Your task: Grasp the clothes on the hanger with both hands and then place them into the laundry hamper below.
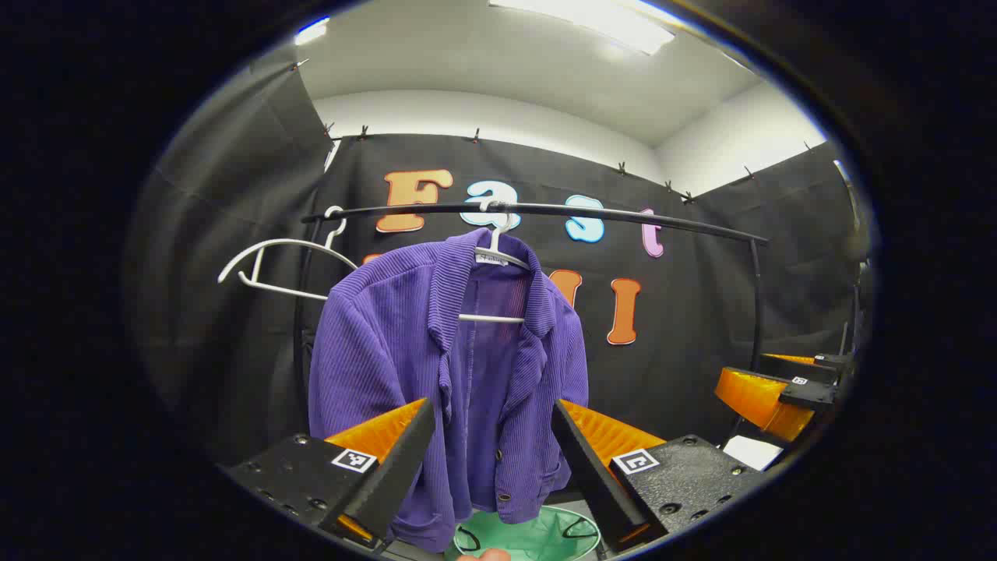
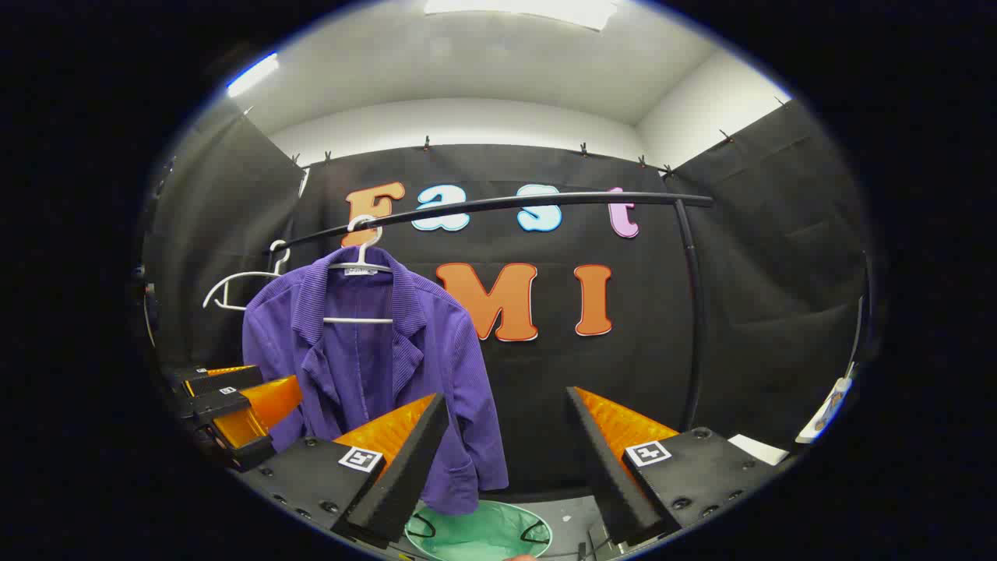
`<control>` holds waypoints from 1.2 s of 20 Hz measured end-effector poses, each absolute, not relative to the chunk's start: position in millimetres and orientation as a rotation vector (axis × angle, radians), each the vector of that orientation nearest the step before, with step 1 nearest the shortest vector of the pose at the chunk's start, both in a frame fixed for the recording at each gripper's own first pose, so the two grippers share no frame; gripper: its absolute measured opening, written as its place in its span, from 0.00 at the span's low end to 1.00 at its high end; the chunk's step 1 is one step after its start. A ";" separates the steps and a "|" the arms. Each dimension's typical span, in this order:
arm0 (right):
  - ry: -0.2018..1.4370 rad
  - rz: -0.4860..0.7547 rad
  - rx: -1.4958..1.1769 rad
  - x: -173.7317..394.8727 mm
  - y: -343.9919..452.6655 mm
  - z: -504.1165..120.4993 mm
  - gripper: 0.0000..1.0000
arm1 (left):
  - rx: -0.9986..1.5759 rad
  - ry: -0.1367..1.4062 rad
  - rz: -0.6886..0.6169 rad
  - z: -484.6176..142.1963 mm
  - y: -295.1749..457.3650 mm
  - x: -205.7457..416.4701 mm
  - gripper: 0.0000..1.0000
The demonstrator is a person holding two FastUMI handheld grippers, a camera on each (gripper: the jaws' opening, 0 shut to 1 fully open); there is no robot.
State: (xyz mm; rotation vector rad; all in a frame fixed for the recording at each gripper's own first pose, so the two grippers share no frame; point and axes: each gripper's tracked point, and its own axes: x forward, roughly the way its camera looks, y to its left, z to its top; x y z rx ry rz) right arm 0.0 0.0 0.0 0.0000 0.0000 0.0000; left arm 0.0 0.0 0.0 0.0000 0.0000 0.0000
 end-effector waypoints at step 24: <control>0.010 0.534 0.027 151.9 81.9 -41.0 0.94 | 0.005 -0.036 0.492 7.0 35.6 10.3 0.95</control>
